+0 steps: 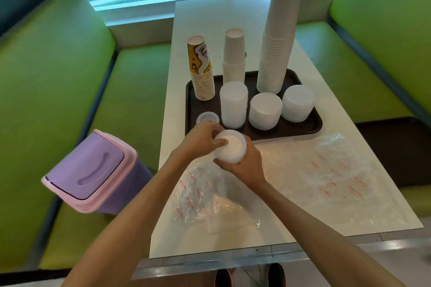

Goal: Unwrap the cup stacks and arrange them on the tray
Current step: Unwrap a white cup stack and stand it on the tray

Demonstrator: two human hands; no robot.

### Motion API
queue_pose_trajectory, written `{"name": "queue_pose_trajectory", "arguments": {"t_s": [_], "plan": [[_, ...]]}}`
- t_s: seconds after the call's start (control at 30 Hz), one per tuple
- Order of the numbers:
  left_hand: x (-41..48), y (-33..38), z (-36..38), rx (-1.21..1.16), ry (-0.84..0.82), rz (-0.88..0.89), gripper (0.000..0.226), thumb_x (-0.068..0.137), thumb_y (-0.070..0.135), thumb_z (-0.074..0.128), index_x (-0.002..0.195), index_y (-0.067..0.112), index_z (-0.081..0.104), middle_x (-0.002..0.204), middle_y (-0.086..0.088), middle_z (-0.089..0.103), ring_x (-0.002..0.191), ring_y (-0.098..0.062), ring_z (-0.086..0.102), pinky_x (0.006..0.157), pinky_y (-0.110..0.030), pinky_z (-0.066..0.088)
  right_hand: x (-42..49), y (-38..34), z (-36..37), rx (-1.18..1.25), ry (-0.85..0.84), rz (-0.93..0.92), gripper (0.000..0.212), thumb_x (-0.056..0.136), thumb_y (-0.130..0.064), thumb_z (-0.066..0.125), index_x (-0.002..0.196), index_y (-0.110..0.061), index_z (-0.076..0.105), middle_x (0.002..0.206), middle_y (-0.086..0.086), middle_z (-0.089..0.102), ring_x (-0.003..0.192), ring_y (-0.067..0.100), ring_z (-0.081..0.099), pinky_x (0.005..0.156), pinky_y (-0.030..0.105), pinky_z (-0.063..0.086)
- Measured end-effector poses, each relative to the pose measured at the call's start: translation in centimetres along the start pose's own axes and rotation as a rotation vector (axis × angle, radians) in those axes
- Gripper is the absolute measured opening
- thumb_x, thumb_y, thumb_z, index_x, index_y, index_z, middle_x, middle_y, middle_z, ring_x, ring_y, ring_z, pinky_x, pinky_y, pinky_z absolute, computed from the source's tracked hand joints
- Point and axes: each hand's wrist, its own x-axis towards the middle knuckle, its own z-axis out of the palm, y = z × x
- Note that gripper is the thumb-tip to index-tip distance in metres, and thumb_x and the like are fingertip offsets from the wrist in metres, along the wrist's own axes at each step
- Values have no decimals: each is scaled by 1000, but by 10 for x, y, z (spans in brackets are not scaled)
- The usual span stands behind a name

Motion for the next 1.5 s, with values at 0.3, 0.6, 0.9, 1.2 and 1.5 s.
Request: {"name": "queue_pose_trajectory", "arguments": {"t_s": [0.3,0.6,0.9,1.2,1.5], "plan": [[0,3,-1,-32,28,-25,29,85,20,70,111,11,64,110,-6,63,88,-13,54,72,-21,42,0,1,0,-41,-4,15,79,64,-35,87,125,-30,38,120,-14,47,104,0,47,81,-8,31],[-2,8,-11,-281,39,-15,16,90,16,63,104,8,60,98,-9,62,85,-15,59,64,-17,49,3,-3,-3,-47,-19,46,81,61,-40,88,120,-36,34,111,-22,46,93,-6,50,74,-3,38],[52,-53,-29,-697,438,-471,18,90,13,62,106,5,57,101,-12,62,72,-17,56,54,-21,49,3,-1,-5,-43,-14,28,81,58,-43,89,122,-34,41,116,-19,50,105,1,49,79,2,38],[100,-78,11,-467,430,-570,15,89,14,60,102,7,62,109,-15,64,97,-33,63,87,-44,54,4,9,0,-72,16,-23,84,58,-57,83,126,-37,40,121,-24,49,109,-11,49,87,1,39],[116,-86,29,-176,337,-518,26,95,18,54,116,4,61,124,-17,55,109,-29,55,83,-30,41,4,11,1,-74,18,-56,84,58,-62,78,128,-28,44,122,-18,53,109,-8,52,90,4,40]]}}
